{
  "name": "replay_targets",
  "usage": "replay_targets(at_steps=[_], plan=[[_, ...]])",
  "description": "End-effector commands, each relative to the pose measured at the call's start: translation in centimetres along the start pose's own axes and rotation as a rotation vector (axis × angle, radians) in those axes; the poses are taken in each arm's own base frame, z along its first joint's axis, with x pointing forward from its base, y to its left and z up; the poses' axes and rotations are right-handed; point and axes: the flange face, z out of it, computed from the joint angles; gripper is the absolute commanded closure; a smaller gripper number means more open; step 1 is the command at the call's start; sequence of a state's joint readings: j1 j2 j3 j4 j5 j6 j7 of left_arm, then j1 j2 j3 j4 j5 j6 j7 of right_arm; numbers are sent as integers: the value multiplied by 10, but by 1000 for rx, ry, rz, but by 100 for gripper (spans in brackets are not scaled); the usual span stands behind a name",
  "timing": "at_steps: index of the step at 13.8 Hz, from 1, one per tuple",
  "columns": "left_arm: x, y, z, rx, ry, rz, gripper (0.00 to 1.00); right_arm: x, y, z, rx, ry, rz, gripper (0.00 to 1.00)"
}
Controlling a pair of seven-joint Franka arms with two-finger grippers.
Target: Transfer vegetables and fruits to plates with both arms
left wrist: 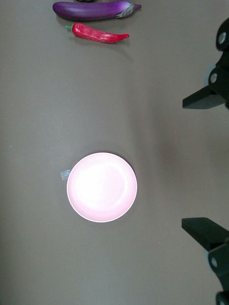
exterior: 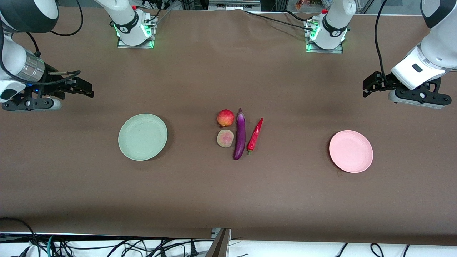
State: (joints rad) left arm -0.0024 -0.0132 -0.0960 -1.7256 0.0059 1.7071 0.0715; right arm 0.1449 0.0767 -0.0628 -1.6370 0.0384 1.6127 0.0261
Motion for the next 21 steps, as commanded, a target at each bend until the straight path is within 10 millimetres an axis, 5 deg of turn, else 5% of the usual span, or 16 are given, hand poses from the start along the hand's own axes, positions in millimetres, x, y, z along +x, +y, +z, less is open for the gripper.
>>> replay_targets(at_steps=[1, 21], plan=[[4, -1, -5, 13, -12, -4, 0, -2, 2, -3, 19, 1, -10, 0], [1, 3, 6, 8, -101, 12, 0, -1, 2, -2, 21, 1, -9, 0]])
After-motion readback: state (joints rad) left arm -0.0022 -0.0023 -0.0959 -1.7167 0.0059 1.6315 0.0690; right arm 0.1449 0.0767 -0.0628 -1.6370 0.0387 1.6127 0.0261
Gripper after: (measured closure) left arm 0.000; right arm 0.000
